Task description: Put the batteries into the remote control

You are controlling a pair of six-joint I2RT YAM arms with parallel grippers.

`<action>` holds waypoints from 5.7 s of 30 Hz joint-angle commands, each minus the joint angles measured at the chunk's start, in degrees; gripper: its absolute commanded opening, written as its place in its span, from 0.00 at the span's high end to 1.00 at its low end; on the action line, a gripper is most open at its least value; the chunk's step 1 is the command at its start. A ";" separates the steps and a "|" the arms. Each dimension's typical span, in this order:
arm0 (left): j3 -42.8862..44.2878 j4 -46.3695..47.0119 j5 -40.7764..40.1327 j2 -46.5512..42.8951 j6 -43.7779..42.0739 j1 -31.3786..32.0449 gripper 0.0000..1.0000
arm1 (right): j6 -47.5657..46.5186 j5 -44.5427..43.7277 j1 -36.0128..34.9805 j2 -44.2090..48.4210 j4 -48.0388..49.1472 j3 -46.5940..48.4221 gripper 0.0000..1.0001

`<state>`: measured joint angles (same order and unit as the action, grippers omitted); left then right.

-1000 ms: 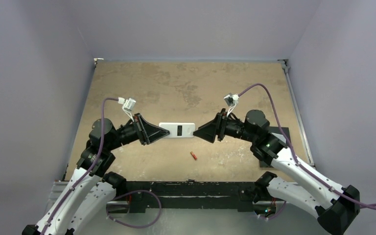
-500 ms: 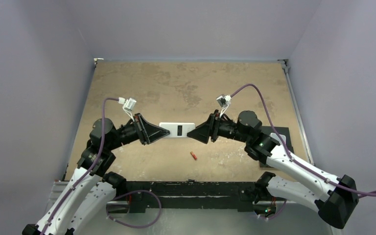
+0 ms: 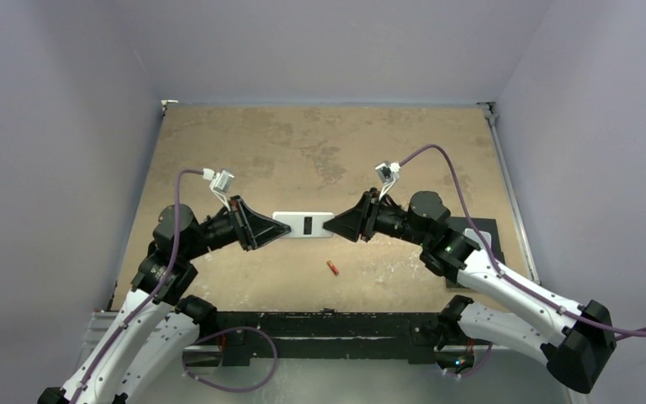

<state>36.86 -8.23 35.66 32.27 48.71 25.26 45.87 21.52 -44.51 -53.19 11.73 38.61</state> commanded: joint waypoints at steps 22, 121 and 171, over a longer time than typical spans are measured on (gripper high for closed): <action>-0.01 1.37 -1.85 0.08 0.85 0.06 1.00 | 0.32 -3.41 -1.11 6.10 2.87 -2.34 1.00; -2.30 -9.17 -1.65 3.32 -7.05 0.06 1.00 | -10.18 2.06 16.89 -27.46 6.18 -2.75 1.00; -6.66 -4.89 -0.94 6.35 -4.38 0.06 1.00 | -18.04 -5.12 22.87 -23.17 -6.22 -2.53 0.47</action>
<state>30.33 -16.34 35.11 38.22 43.94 25.52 31.00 20.43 -22.00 -81.14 9.91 34.83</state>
